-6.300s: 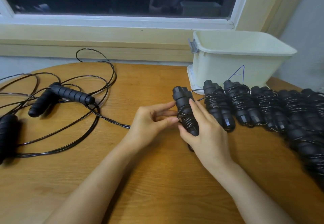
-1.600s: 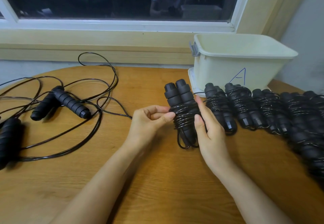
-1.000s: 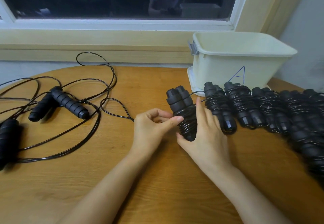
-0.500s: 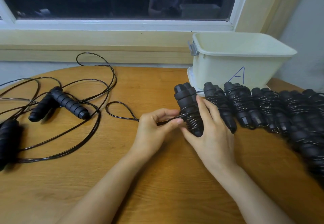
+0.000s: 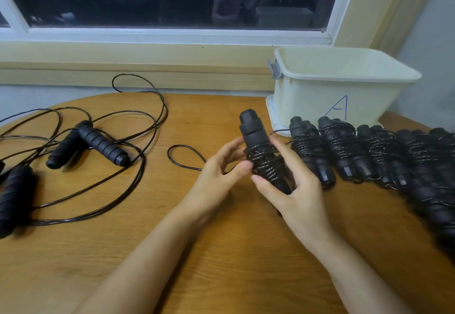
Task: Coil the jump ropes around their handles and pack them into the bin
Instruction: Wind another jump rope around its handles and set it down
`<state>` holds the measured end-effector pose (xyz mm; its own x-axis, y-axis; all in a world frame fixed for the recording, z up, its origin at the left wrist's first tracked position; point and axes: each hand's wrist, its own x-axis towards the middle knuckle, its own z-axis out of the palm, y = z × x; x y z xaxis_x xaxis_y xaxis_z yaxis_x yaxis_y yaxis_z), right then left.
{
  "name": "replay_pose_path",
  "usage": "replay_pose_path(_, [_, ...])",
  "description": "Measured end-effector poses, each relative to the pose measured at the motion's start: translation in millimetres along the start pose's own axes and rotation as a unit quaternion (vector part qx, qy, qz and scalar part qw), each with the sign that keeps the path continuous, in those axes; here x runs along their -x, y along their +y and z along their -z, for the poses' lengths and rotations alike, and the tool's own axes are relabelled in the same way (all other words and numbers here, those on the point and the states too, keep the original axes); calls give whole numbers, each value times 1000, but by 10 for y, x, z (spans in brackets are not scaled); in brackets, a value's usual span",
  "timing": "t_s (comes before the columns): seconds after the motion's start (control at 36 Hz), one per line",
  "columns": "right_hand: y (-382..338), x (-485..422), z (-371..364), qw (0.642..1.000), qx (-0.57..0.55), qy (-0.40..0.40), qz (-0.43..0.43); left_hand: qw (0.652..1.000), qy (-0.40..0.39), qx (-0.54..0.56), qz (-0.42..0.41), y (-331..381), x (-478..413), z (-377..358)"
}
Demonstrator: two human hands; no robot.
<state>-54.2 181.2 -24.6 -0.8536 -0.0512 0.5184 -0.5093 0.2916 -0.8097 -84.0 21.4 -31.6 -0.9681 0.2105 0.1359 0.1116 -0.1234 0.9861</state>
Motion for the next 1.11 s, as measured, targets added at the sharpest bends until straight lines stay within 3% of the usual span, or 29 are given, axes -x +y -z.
replay_pose_path(0.08, [4,-3,10,1000,-11,0,-7,999,-33,13,5,35,30,-5])
replay_pose_path(0.44, [21,-26,44,989,-112,-54,-77,997,-8,76,10,25,-14,61])
replay_pose_path(0.83, [-35,-71,91,940,-259,-97,-199,994,40,84,49,85,3,51])
replay_pose_path(0.97, [-12,-61,78,957,-219,-97,-164,998,38,30,50,155,28,33])
replay_pose_path(1.11, [79,-66,71,998,-28,-46,-32,997,61,9,42,147,29,10])
